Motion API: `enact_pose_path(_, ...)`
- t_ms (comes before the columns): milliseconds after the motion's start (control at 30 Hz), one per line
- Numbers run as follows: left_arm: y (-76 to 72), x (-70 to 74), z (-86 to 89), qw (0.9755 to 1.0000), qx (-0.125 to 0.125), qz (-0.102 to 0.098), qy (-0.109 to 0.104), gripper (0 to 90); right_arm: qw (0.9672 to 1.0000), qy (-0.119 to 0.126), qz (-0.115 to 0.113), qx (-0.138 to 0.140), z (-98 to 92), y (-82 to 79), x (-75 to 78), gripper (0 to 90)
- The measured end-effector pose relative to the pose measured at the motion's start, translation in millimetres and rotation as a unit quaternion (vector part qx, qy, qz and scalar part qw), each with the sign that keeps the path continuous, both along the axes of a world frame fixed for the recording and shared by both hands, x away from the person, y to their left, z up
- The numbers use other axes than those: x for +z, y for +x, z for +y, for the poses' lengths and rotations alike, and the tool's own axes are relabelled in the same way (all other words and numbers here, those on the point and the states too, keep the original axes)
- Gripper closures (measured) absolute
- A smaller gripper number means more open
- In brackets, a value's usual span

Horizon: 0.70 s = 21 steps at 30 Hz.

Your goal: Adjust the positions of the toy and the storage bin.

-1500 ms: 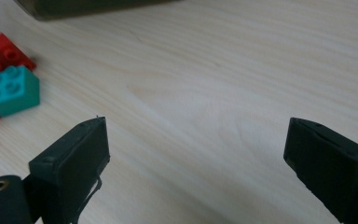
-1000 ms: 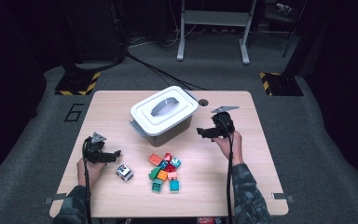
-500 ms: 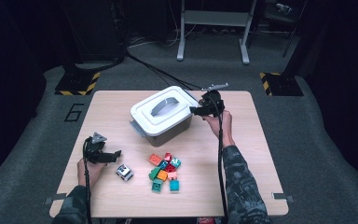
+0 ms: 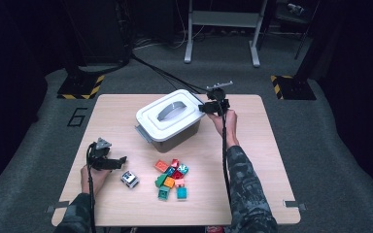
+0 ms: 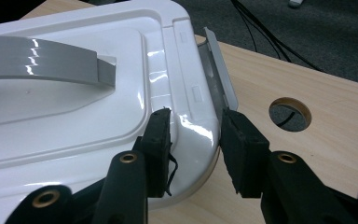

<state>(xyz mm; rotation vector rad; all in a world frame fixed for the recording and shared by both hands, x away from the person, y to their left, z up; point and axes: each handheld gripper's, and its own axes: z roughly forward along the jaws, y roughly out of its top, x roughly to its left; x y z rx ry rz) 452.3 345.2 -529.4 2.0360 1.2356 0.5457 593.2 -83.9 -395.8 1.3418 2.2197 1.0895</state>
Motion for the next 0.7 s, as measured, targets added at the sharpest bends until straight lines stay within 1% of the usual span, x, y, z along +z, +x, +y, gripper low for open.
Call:
enact_pose_path(100, 0.0, 0.3, 0.2, 1.0, -0.003, 0.001, 0.001, 9.5, 1.0, -0.002, 0.002, -0.005, 0.8, 0.4, 0.5, 65.7)
enact_pose_path(133, -0.1, 0.3, 0.1, 1.0, -0.003, 0.001, 0.001, 9.5, 0.9999, -0.006, 0.006, -0.012, 1.8, 0.5, 1.5, 66.9)
enact_pose_path(267, -0.3, 0.1, -0.1, 1.0, -0.002, -0.002, 0.002, 9.6, 0.9997, -0.012, 0.007, -0.02, 2.9, -1.4, 2.3, 67.5)
enact_pose_path(367, -0.4, 0.2, 0.0, 1.0, -0.004, -0.001, 0.003, 9.8, 0.9995, -0.018, 0.006, -0.025, 2.9, -5.7, 2.9, 67.4)
enact_pose_path(500, -0.7, 0.3, -0.2, 1.0, -0.003, -0.002, 0.003, 9.9, 0.9992, -0.02, 0.014, -0.03, 1.2, -10.1, 4.8, 67.4)
enact_pose_path(533, -0.4, -0.4, -0.4, 1.0, -0.002, -0.007, 0.003, 9.9, 0.9992, -0.02, 0.016, -0.032, 0.8, -11.6, 5.2, 67.5)
enact_pose_path(600, -0.6, 0.3, -0.2, 1.0, -0.004, -0.002, 0.003, 9.9, 0.9989, -0.024, 0.018, -0.035, 0.2, -17.7, 6.3, 67.3)
enact_pose_path(700, -0.6, 0.2, -0.3, 1.0, -0.004, -0.003, 0.003, 10.0, 0.9989, -0.023, 0.021, -0.036, -1.0, -25.0, 7.0, 67.1)
